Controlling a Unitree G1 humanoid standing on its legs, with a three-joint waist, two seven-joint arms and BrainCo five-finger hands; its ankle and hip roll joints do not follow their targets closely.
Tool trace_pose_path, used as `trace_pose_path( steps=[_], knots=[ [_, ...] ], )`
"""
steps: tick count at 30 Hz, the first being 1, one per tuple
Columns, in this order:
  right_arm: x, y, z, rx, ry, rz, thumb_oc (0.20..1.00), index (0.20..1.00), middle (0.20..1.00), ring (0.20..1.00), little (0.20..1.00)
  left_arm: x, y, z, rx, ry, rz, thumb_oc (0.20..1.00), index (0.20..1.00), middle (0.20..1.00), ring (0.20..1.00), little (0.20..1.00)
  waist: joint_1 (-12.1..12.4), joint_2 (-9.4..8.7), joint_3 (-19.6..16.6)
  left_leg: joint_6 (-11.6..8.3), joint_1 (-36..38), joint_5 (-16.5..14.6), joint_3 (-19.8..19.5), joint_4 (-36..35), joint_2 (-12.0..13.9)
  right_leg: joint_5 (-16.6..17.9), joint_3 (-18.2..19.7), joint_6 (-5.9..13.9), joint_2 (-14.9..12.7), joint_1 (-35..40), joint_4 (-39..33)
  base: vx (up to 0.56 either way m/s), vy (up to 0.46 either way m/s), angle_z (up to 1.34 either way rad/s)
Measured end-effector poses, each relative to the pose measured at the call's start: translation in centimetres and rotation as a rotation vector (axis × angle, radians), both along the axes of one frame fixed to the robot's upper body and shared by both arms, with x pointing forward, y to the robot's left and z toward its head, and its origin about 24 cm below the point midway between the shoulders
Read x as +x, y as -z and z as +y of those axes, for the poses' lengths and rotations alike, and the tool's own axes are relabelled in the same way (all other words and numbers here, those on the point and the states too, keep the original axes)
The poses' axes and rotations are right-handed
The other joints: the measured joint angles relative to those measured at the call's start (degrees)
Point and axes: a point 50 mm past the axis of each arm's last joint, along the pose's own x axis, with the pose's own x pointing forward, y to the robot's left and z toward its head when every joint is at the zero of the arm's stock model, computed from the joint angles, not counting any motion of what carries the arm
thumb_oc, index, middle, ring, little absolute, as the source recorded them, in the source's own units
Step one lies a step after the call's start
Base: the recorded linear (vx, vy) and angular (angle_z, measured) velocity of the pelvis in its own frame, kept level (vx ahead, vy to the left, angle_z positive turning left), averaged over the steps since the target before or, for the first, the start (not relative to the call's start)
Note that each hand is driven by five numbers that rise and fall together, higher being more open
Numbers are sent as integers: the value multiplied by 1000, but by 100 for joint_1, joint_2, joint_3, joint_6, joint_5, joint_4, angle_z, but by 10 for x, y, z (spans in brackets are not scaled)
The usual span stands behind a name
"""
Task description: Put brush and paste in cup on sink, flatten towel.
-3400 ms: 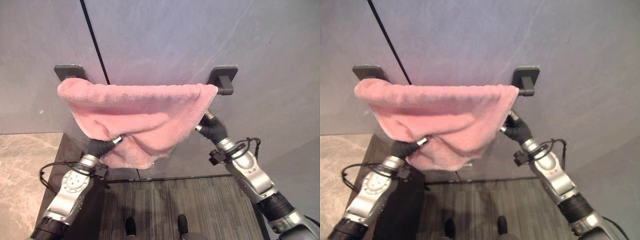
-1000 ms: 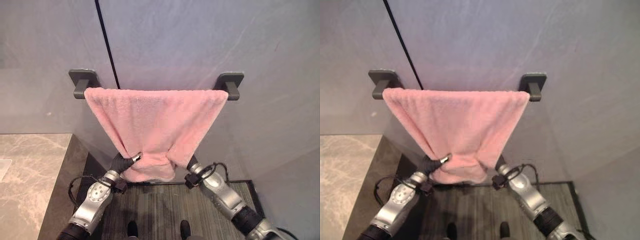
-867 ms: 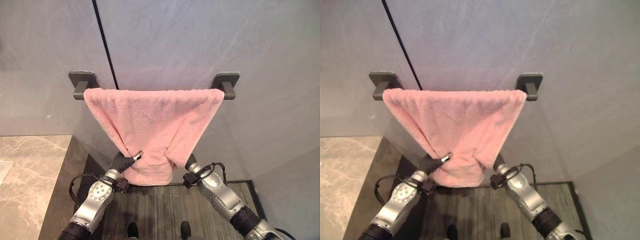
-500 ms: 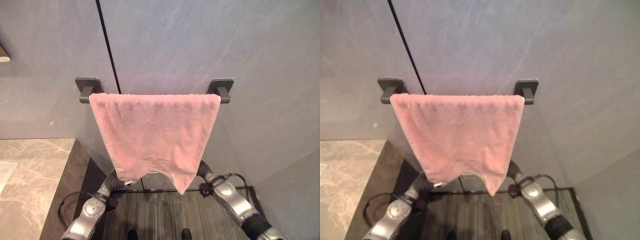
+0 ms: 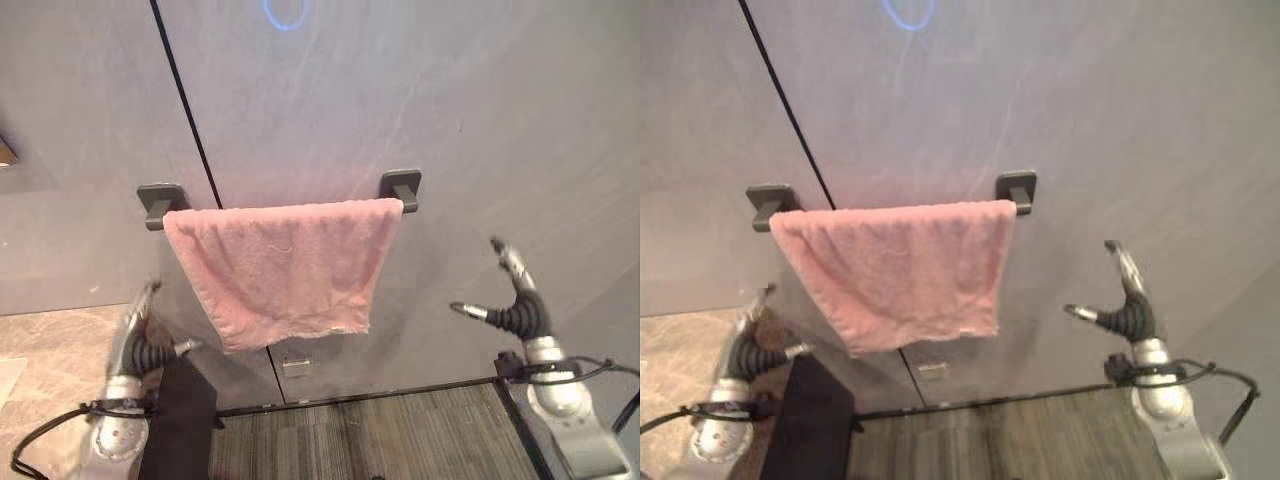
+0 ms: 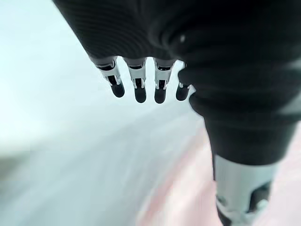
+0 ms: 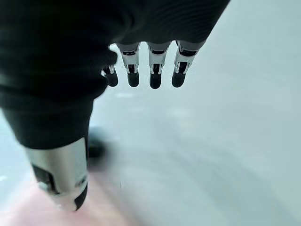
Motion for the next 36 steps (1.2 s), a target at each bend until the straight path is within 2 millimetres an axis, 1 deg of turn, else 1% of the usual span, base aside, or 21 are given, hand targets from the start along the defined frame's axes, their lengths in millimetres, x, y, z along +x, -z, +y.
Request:
trace_pose_path(
  steps=[1,2,3,6,8,9,11,12,14,15,16,18,20,21,22,25,26,31,34,36],
  knots=[
    [2,-2,6,-10,-28,-20,1000,1000,1000,1000,1000,3,-3,-3,13,20,-21,1000,1000,1000,1000,1000,1,-7,-15,-2,1,-2,0,0,-5,-2,2,3,-7,0,-2,0,0,0],
    [5,-7,15,-67,-64,-47,1000,1000,1000,1000,1000,6,-9,-7,82,41,-47,1000,1000,1000,1000,1000,11,-14,-24,-9,1,-6,0,-1,-7,-2,2,3,-15,4,-14,40,7,-1],
    [8,-26,42,-235,-214,-149,1000,1000,1000,1000,1000,12,-31,-19,293,156,-113,1000,1000,1000,1000,1000,42,-42,-8,-11,-3,-2,1,0,-35,9,9,20,-15,-1,7,0,0,0],
    [7,-44,60,-329,-304,-296,1000,1000,1000,1000,1000,11,-55,-33,502,277,-248,1000,1000,1000,1000,1000,124,-84,-40,-20,3,-12,-4,4,-55,4,11,16,-38,-3,9,2,0,1],
    [9,-50,62,-411,-316,-325,1000,1000,1000,1000,1000,9,-64,-38,650,339,-267,1000,1000,1000,1000,1000,157,-103,-30,-16,-5,-15,-19,4,-64,-18,-32,45,-65,-12,10,4,-1,8],
    [10,-53,64,-430,-326,-339,1000,1000,1000,1000,1000,7,-67,-40,675,368,-277,1000,1000,1000,1000,1000,162,-99,-28,-17,-1,-14,-15,4,-78,-18,-31,45,-78,-9,12,-1,3,5],
    [13,-56,75,-429,-370,-363,1000,1000,1000,1000,1000,7,-66,-48,640,404,-298,1000,1000,1000,1000,1000,161,-80,-23,-26,0,-11,-19,5,-107,-18,-38,45,-99,-2,12,0,0,0],
    [24,-62,89,-487,-418,-379,1000,1000,1000,1000,1000,12,-70,-55,644,440,-323,1000,1000,1000,1000,1000,160,-84,-14,-32,-2,-6,-18,8,-112,-16,-43,44,-96,-2,15,0,0,0],
    [33,-70,98,-534,-441,-402,1000,1000,1000,1000,1000,18,-72,-58,655,457,-327,1000,1000,1000,1000,1000,160,-78,-6,-33,-1,-6,-22,8,-109,-20,-46,48,-93,-5,13,0,0,0],
    [34,-72,98,-534,-435,-406,1000,1000,1000,1000,1000,19,-71,-56,658,452,-318,1000,1000,1000,1000,1000,164,-82,12,-34,-5,-6,-27,7,-107,-23,-51,52,-91,-6,8,0,0,4],
    [33,-63,90,-518,-407,-362,1000,1000,1000,1000,1000,18,-67,-52,661,438,-283,1000,1000,1000,1000,1000,196,-93,76,-47,-5,1,-56,28,-113,-21,-72,48,-94,3,15,18,20,4],
    [33,-60,91,-509,-408,-350,1000,1000,1000,1000,1000,17,-67,-52,662,436,-279,1000,1000,1000,1000,1000,229,-63,167,-49,-24,-1,-84,25,-114,-21,-92,49,-99,19,15,7,11,2],
    [46,-62,101,-533,-395,-345,1000,1000,1000,1000,1000,21,-76,-49,702,415,-286,1000,1000,1000,1000,1000,188,-42,187,-51,-5,0,-109,28,-108,-21,-101,48,-87,24,14,4,0,5],
    [53,-59,99,-554,-372,-310,1000,1000,1000,1000,1000,26,-84,-51,696,406,-324,1000,1000,1000,1000,1000,315,-24,237,-54,-31,2,-152,28,-107,-29,-137,48,-87,20,13,6,4,17],
    [57,-56,96,-565,-357,-279,1000,1000,1000,1000,1000,28,-81,-51,702,409,-297,1000,1000,1000,1000,1000,369,-14,245,-54,-48,2,-159,27,-108,-37,-148,43,-87,14,14,6,4,12],
    [63,-51,92,-590,-329,-240,1000,1000,1000,1000,1000,38,-67,-48,694,418,-199,1000,1000,1000,1000,1000,343,-5,255,-58,-119,6,-181,28,-109,-38,-169,37,-88,-42,15,2,2,1],
    [63,-52,93,-601,-331,-249,1000,1000,1000,1000,1000,39,-64,-47,673,418,-191,1000,1000,1000,1000,1000,321,-5,260,-61,-125,9,-177,29,-108,-32,-166,30,-87,-56,15,0,0,0],
    [64,-54,94,-645,-342,-244,1000,1000,1000,1000,1000,41,-66,-48,680,417,-181,1000,1000,1000,1000,1000,291,3,265,-69,-110,14,-168,28,-105,-36,-157,31,-84,-49,9,0,0,0],
    [67,-59,92,-783,-345,-238,1000,1000,1000,1000,1000,43,-67,-46,688,407,-171,1000,1000,1000,1000,1000,295,25,279,-72,-127,13,-147,5,-91,-49,-125,47,-76,-82,-26,15,2,-4],
    [69,-60,91,-821,-344,-226,1000,1000,1000,1000,1000,44,-69,-45,716,400,-159,1000,1000,1000,1000,1000,291,36,286,-57,-122,-1,-144,3,-83,-48,-120,46,-70,-80,-29,0,0,0]
  ],
)
